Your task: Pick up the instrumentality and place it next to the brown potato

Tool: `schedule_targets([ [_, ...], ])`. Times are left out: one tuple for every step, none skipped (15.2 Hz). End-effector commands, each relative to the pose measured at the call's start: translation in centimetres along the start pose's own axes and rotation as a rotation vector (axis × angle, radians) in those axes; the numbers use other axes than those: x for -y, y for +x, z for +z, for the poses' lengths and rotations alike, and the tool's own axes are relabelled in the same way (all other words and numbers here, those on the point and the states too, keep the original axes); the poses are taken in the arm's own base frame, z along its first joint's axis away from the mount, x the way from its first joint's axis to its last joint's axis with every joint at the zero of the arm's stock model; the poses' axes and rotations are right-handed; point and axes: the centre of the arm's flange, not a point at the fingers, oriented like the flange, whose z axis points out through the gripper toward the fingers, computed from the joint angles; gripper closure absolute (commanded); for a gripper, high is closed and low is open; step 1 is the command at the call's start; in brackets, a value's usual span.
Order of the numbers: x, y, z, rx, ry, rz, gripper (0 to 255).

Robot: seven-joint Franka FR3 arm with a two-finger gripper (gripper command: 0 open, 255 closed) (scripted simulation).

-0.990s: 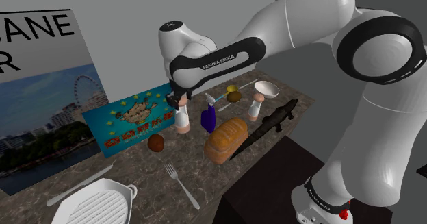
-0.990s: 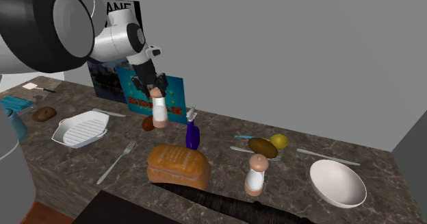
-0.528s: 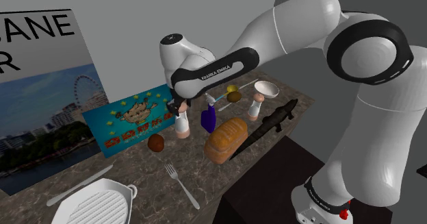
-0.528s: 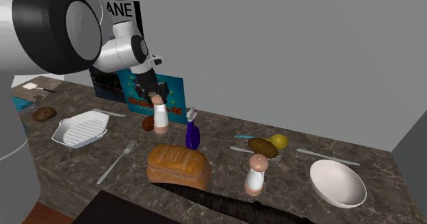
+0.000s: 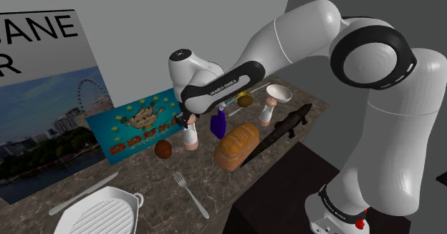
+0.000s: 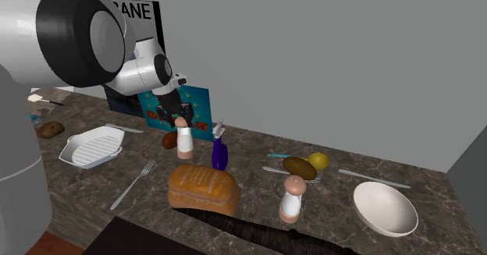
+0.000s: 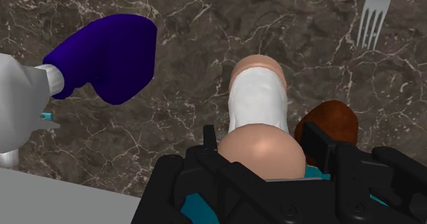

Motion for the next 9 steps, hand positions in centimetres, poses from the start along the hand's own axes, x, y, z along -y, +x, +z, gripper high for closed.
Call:
schedule_targets([
  [0.1,0.0,1.0,-0.001,0.0,0.0,255],
  [0.2,0.0,1.5,-0.001,0.0,0.0,255],
  [0.3,0.0,2.1,-0.001,0.0,0.0,255],
  [0.4,0.0,2.4,-0.001,0.0,0.0,255],
  [0.4,0.0,2.4,-0.001,0.0,0.0,255],
  [0.4,0.0,2.4,-0.001,0.0,0.0,255],
  [0.4,0.0,2.4,-0.001,0.0,0.0,255],
  [0.4,0.0,2.4,-0.001,0.0,0.0,255],
  [0.4,0.0,2.4,-0.001,0.0,0.0,255],
])
